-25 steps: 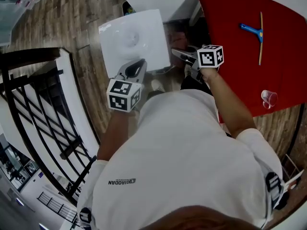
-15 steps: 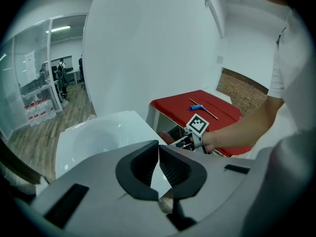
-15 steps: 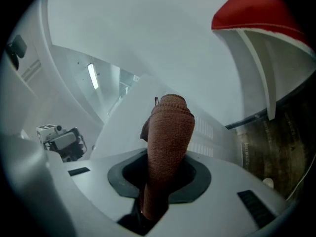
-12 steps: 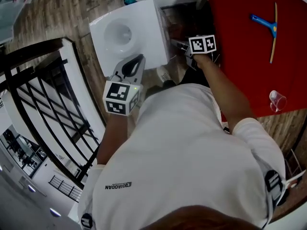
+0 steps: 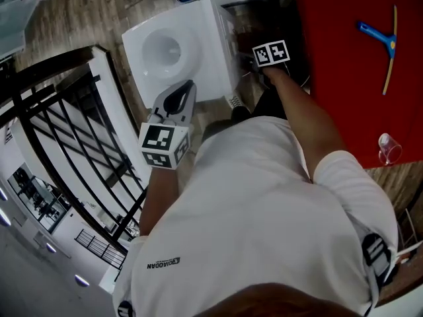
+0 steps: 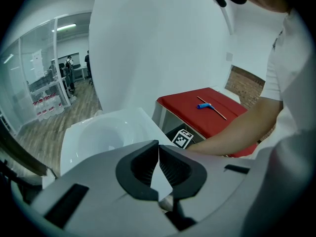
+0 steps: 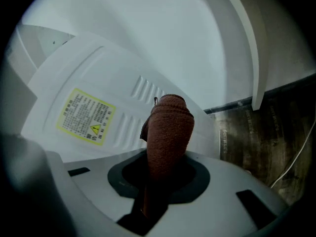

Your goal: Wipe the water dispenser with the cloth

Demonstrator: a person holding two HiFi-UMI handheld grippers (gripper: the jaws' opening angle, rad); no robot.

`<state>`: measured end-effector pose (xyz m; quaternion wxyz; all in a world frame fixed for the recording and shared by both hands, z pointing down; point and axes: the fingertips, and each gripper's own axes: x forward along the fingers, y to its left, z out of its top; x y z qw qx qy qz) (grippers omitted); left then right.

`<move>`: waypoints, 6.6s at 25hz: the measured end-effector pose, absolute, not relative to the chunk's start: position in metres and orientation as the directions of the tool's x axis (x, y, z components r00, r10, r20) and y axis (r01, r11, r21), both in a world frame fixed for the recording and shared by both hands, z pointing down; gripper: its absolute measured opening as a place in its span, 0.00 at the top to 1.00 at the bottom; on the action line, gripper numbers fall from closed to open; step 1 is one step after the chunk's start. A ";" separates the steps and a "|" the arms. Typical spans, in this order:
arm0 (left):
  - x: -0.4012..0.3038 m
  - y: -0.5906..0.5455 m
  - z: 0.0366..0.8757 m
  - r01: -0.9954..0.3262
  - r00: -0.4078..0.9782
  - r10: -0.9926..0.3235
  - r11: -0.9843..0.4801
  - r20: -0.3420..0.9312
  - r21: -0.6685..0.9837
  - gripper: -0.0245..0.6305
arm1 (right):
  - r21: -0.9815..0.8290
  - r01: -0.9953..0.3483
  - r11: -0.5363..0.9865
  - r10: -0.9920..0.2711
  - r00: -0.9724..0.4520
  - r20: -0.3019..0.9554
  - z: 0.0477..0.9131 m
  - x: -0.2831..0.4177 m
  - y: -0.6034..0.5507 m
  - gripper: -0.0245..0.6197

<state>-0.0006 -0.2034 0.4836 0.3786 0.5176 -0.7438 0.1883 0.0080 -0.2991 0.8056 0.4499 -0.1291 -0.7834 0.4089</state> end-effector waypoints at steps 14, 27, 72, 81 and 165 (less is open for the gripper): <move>-0.011 -0.203 0.485 -0.893 -0.215 -0.622 0.438 0.753 0.106 0.96 | -0.721 -0.229 0.654 0.562 -0.491 0.666 0.833 0.011 -0.296 0.85; -0.026 -0.217 0.480 -0.882 -0.215 -0.661 0.447 0.719 0.147 0.96 | -0.810 -0.139 0.569 0.577 -0.634 0.515 0.732 0.002 -0.337 0.85; -0.027 -0.193 0.471 -0.785 -0.369 -0.587 0.612 0.721 0.096 0.96 | -0.724 -0.111 0.681 0.555 -0.567 0.608 0.806 -0.093 -0.361 0.85; -0.022 -0.180 0.478 -0.753 -0.384 -0.556 0.650 0.737 0.099 0.96 | -0.650 -0.205 0.731 0.508 -0.472 0.721 0.865 -0.084 -0.363 0.85; 0.058 -0.048 0.444 -0.754 -0.494 -0.751 0.621 0.439 0.214 0.96 | -0.758 -0.026 0.651 0.483 -0.756 0.441 0.526 0.055 -0.210 0.85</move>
